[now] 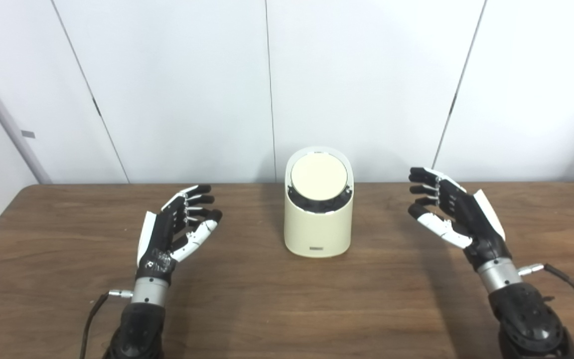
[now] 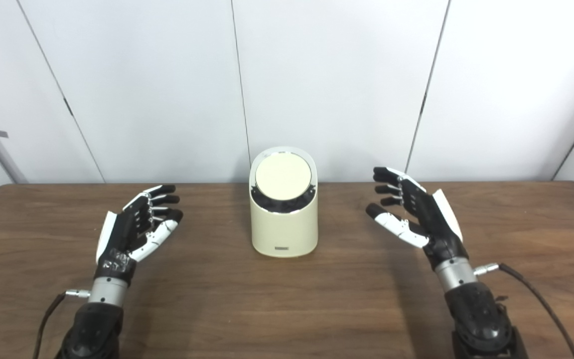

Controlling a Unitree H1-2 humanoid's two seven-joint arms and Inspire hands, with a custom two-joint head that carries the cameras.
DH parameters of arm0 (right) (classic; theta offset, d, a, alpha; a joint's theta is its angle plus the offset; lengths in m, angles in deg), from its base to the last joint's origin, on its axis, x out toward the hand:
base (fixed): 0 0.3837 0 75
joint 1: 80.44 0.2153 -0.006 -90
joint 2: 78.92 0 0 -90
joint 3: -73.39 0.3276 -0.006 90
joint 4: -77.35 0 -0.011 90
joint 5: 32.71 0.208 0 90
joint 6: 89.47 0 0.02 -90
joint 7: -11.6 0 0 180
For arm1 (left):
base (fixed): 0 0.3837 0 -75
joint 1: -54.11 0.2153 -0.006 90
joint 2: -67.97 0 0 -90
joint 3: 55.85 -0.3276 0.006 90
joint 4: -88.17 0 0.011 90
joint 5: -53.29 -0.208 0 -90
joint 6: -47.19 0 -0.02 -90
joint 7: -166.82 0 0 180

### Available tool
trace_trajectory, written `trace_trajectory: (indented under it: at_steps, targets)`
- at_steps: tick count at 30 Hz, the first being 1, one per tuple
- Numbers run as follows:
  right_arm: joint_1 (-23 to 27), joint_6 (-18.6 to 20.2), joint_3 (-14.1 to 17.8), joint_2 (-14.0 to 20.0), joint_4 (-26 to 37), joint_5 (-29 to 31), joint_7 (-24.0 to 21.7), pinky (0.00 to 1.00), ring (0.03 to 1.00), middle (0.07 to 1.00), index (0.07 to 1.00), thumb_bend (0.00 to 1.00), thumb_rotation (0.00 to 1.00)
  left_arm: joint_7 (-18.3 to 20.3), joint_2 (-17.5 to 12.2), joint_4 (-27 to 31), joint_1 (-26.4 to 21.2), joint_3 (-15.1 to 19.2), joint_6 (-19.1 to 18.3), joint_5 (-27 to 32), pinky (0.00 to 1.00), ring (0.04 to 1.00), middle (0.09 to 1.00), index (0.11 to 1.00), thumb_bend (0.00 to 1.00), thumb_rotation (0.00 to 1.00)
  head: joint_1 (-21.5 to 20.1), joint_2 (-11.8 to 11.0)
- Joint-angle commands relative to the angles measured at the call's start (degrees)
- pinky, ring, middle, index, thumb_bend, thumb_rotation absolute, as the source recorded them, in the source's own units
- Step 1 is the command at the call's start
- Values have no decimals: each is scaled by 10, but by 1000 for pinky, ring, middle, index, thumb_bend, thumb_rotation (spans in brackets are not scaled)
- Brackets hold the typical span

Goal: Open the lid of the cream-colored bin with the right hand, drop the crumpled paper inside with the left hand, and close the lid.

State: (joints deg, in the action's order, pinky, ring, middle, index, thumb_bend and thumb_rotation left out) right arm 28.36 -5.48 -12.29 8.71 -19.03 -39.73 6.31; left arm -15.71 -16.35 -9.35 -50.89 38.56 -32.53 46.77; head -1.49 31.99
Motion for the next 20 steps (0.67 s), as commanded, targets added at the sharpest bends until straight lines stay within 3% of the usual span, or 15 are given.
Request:
trace_trajectory:
  at_steps: [1, 7, 20]
  targets:
    - [12, -17, 6, -6, 2, 10, 18, 717, 783, 812, 820, 638, 601, 3, -4, 4, -25, -2, 26, 10, 513, 638, 726, 772, 667, 428, -5, 1]
    - [12, -15, 8, -24, -33, 25, 31, 709, 787, 807, 826, 630, 568, 1, 0, -3, -25, -8, 27, 1, 519, 641, 724, 777, 665, 441, -9, 3]
    - [12, -1, -4, -20, -44, 15, 39, 673, 775, 800, 814, 622, 553, 2, 2, -25, -29, -10, 41, 6, 518, 656, 734, 778, 645, 407, -7, 8]
